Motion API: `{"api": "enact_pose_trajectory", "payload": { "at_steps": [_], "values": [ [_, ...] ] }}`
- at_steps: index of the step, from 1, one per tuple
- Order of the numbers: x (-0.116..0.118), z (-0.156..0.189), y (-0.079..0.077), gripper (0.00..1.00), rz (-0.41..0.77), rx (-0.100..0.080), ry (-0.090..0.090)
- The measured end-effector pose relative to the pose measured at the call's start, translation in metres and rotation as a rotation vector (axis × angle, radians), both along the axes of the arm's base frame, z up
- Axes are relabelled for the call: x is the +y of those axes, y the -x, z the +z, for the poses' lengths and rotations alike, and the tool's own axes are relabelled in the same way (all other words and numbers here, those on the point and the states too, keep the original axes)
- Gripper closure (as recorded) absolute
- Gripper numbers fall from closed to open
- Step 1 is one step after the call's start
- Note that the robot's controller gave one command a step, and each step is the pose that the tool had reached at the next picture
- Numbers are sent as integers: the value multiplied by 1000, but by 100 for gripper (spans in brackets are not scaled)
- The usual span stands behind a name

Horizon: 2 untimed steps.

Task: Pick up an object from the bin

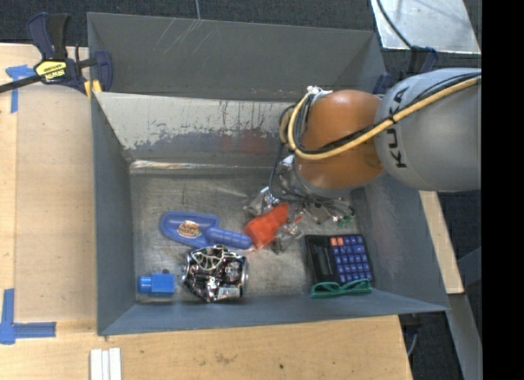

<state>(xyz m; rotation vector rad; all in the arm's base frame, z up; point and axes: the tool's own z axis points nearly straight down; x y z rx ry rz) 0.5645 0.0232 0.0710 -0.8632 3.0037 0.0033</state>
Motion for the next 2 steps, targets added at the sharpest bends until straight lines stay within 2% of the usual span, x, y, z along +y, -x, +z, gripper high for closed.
{"api": "enact_pose_trajectory", "payload": {
  "at_steps": [2],
  "values": [
    [-1, 21, 3, 100, -2, 17, 5]
  ]
}}
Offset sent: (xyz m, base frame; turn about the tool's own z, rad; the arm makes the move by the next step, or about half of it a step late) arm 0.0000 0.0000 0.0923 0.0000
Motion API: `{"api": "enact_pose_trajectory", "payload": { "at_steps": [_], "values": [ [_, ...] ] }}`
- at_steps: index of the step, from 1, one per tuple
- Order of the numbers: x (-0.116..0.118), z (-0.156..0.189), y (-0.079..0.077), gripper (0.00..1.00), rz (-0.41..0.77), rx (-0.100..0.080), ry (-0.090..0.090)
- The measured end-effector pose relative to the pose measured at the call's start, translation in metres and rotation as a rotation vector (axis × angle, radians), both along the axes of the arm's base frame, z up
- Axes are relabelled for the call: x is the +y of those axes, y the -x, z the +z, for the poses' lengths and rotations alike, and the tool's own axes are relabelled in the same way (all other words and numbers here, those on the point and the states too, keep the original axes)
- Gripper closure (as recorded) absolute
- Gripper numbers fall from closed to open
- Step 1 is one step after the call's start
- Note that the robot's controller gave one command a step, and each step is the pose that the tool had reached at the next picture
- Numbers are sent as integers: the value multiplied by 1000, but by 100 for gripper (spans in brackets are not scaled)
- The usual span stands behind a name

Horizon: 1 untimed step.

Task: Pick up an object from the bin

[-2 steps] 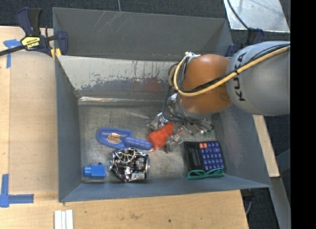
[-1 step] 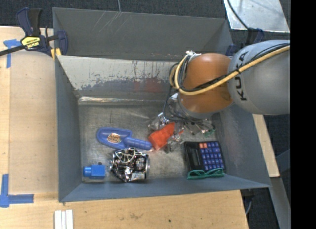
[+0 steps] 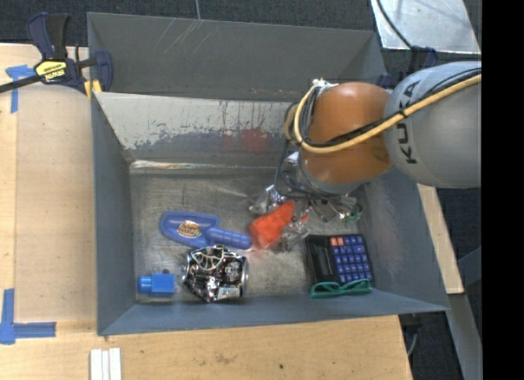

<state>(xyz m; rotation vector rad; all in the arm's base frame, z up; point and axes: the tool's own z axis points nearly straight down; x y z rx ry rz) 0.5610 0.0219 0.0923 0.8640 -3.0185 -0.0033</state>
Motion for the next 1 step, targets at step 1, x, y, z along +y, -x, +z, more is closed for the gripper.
{"api": "enact_pose_trajectory", "payload": {
  "at_steps": [1],
  "values": [
    [0, 21, -1, 100, -1, -1, 1]
  ]
}}
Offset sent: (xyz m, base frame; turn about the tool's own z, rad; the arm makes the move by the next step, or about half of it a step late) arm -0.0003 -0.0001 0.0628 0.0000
